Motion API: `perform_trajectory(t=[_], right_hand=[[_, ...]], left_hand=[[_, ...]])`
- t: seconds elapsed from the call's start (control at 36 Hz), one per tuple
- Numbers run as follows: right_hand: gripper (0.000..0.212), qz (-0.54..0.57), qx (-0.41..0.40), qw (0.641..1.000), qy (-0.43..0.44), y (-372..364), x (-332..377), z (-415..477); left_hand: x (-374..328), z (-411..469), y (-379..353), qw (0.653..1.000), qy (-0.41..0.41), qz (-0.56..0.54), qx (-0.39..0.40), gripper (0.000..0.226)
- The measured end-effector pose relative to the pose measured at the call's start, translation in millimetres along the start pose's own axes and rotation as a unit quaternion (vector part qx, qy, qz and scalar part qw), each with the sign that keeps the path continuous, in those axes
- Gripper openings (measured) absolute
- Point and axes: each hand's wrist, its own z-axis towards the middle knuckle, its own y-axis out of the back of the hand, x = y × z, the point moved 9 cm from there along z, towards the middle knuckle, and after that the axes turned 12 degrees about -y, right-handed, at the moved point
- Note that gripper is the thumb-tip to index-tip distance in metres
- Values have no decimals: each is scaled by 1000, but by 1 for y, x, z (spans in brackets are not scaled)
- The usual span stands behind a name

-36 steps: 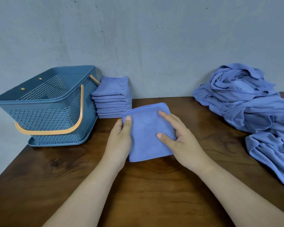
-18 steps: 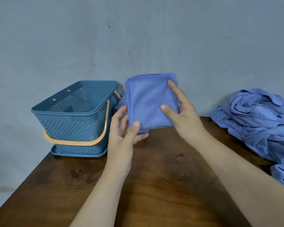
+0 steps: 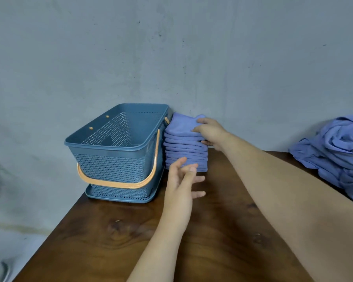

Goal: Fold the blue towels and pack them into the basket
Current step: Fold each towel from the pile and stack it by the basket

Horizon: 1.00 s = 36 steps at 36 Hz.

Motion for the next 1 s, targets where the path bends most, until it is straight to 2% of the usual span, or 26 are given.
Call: perform_trajectory(t=[0.19, 0.28, 0.33, 0.42, 0.5, 0.61, 0.81, 1.0], right_hand=[[59, -69, 9, 998, 2, 4, 0, 5], [65, -146, -39, 988, 43, 15, 6, 0], [67, -158, -73, 983, 65, 28, 6, -5], [60, -147, -98, 980, 90, 51, -5, -22], [57, -200, -112, 967, 107, 75, -27, -47], [53, -263, -130, 950, 107, 111, -65, -94], [44, -258, -159, 949, 93, 191, -119, -175], [40, -233, -224, 942, 86, 283, -165, -220]], left_hand=[[14, -1, -4, 999, 30, 20, 21, 52], [20, -1, -4, 998, 40, 44, 27, 50], [24, -2, -3, 997, 48, 61, 31, 48], [30, -6, -7, 993, 49, 96, 54, 40], [30, -14, -17, 985, 30, 137, 101, 40], [30, -26, -32, 964, -6, 204, 169, 33], [39, -61, -71, 918, -49, 298, 258, 32], [58, -87, -137, 872, -77, 381, 298, 33]])
